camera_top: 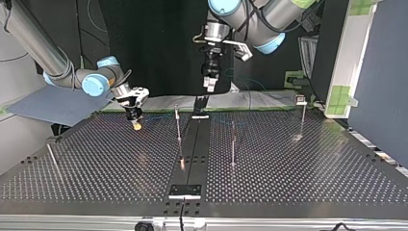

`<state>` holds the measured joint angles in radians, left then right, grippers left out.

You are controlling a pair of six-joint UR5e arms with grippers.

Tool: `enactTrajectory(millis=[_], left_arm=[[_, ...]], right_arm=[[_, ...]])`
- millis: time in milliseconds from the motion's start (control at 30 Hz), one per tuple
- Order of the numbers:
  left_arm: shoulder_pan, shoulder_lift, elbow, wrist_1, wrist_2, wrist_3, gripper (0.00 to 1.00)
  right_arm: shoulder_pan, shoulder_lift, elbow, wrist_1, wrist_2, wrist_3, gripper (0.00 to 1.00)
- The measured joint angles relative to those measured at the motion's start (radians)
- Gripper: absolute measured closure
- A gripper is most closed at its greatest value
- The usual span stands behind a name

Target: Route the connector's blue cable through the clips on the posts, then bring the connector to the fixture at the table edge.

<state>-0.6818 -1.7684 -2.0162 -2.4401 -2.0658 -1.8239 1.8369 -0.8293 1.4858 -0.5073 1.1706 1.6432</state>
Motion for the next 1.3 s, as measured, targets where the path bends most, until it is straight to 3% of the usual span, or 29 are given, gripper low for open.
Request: enactTrajectory(millis=[467,767,1300], left_arm=[[0.003,0.121,-0.128,0.011,-0.001,0.001,0.0],[-0.002,0.129,-0.198,0.009,0.0,0.001,0.0],[-0.004,0.13,-0.208,0.0,0.001,0.002,0.0]], right_arm=[[0.0,0.0,0.0,-0.001,0.001,0.0,1.0],[0.0,0.0,-0.001,0.003,0.001,-0.001,1.0],[-0.013,-0.001,-0.034,0.037,0.0,-0.004,1.0]])
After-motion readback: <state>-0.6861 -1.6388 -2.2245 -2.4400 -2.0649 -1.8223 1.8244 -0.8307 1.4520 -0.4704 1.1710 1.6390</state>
